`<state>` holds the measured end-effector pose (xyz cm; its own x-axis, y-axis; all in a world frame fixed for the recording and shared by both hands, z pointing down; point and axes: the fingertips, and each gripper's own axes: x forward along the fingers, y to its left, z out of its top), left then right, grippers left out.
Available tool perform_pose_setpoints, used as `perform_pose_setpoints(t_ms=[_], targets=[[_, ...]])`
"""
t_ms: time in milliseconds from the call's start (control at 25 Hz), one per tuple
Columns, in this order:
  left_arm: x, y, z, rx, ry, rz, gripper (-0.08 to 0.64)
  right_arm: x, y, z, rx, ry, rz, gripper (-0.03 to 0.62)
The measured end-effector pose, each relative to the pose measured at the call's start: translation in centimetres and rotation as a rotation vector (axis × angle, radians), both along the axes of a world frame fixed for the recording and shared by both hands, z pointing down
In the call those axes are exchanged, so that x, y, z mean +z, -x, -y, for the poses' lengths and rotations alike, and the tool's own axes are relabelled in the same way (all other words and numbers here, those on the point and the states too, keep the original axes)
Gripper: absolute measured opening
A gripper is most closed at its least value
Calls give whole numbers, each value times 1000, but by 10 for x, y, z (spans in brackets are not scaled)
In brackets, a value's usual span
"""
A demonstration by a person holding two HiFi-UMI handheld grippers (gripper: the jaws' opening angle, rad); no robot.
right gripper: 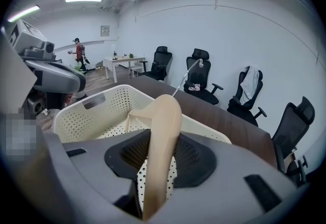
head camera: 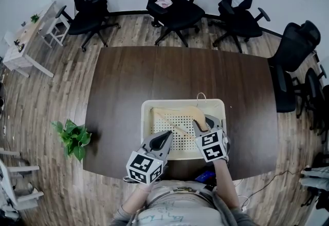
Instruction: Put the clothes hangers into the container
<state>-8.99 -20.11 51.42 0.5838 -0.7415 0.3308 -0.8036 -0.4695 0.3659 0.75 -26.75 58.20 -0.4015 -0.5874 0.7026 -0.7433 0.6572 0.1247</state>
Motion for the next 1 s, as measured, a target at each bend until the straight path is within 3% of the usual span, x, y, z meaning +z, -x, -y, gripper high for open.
perform_pose_setpoints(t_ms=[1000], targets=[[8,1,4,9,14,13,11,24,-19,18,83,25,-118,150]])
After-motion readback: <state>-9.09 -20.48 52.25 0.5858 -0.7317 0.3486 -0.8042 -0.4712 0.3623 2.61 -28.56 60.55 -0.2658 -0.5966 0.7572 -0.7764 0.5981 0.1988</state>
